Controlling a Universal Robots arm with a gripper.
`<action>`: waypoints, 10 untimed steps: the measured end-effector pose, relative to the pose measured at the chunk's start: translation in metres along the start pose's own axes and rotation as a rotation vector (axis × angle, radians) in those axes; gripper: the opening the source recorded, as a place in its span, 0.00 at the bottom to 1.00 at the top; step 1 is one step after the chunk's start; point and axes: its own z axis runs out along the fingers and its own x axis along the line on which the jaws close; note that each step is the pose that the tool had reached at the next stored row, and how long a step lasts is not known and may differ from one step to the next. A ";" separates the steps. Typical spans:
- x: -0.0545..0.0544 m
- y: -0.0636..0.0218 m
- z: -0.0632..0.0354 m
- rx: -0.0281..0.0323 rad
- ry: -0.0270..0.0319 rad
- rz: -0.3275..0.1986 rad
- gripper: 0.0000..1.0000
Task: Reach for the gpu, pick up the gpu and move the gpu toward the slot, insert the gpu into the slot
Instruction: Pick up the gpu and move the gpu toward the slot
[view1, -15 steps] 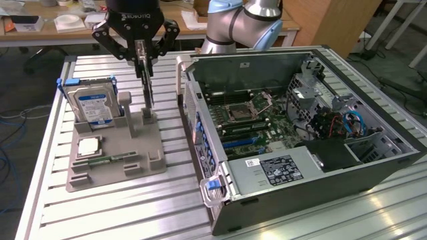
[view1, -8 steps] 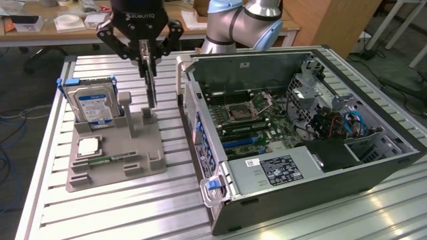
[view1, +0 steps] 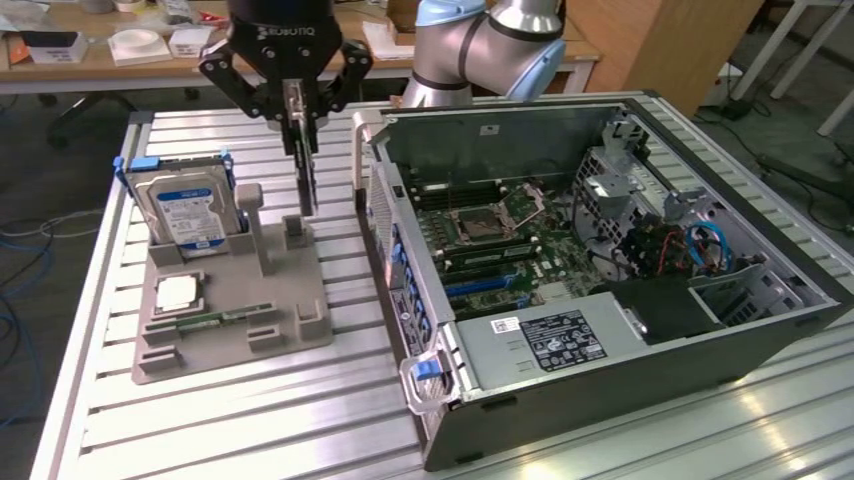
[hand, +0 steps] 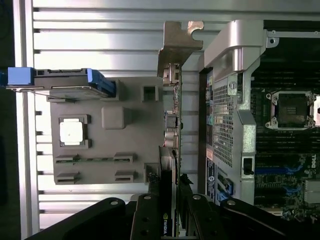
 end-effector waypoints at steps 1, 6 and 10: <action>-0.001 0.0000 -0.0001 0.0002 0.0000 0.002 0.26; -0.006 0.0001 0.0000 0.0003 -0.0004 0.014 0.26; -0.011 0.0003 0.0001 0.0004 -0.0006 0.020 0.26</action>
